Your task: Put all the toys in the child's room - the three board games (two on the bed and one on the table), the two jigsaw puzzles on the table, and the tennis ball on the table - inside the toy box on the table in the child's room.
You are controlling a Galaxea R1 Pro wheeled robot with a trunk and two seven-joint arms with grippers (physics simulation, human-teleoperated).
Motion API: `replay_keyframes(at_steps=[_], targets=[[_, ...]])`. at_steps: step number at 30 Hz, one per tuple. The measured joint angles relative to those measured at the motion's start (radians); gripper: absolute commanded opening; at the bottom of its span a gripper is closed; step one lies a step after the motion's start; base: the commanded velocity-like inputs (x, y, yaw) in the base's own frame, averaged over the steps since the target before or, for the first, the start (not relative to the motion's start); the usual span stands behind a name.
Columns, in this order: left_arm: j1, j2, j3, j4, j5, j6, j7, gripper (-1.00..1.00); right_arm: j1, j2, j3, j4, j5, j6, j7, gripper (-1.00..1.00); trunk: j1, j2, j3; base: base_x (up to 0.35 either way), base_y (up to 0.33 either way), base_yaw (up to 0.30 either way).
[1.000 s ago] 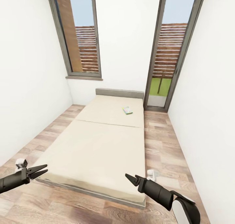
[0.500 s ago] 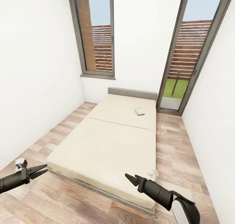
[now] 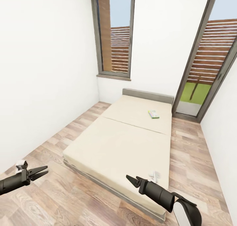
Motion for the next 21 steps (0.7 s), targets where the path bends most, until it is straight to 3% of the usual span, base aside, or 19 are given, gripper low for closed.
replay_keyframes(at_steps=[11,21], targets=[[0.000,-0.001,0.000,0.000,0.000,0.000,0.000,1.00,0.001,-0.005,-0.001,0.000,0.000,-0.002,0.003,1.00,0.000,0.000,0.000,-0.006,-0.027,0.104],[0.000,-0.001,0.000,0.001,0.001,0.000,0.000,1.00,0.001,0.000,0.000,0.000,0.000,-0.004,0.003,1.00,0.000,0.000,0.001,0.000,-0.237,0.038]])
